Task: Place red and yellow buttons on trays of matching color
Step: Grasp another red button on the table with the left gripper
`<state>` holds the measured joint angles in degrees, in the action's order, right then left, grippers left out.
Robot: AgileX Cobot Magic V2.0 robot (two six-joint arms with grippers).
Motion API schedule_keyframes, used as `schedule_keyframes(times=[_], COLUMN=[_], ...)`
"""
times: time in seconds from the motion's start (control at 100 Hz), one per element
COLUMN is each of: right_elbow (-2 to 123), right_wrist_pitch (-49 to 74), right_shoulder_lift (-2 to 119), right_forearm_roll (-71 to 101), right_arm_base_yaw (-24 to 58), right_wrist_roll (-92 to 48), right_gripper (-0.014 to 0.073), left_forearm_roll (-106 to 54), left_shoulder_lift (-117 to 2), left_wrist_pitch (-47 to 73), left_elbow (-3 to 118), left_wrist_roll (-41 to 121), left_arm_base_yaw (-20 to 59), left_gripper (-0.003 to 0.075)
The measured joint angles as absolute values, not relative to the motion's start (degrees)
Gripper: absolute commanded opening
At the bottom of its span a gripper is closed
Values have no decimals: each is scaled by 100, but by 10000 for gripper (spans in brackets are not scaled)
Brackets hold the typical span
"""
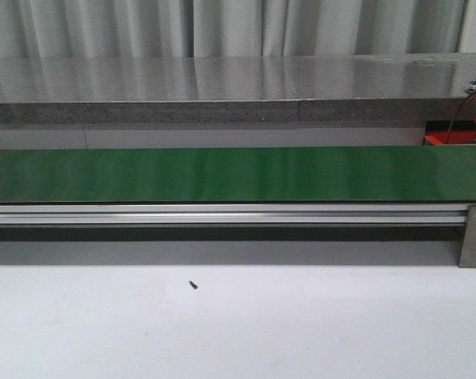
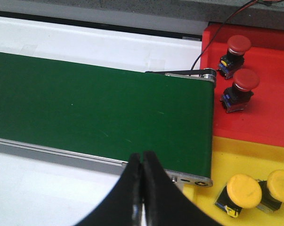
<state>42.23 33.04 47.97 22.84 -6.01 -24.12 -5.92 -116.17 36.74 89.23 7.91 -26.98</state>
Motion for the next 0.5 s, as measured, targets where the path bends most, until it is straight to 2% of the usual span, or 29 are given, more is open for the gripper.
schedule_keyframes(times=[0.5], right_elbow=[4223], right_wrist_pitch=[3304], right_shoulder_lift=[4797], right_forearm_roll=[2284], right_arm_base_yaw=[-601], right_wrist_roll=[-2412], right_gripper=[-69], left_forearm_roll=[-544], left_shoulder_lift=[-11789], left_wrist_pitch=[3770], left_elbow=[8923], left_wrist_roll=[800], left_arm_base_yaw=[-2698], left_gripper=[505])
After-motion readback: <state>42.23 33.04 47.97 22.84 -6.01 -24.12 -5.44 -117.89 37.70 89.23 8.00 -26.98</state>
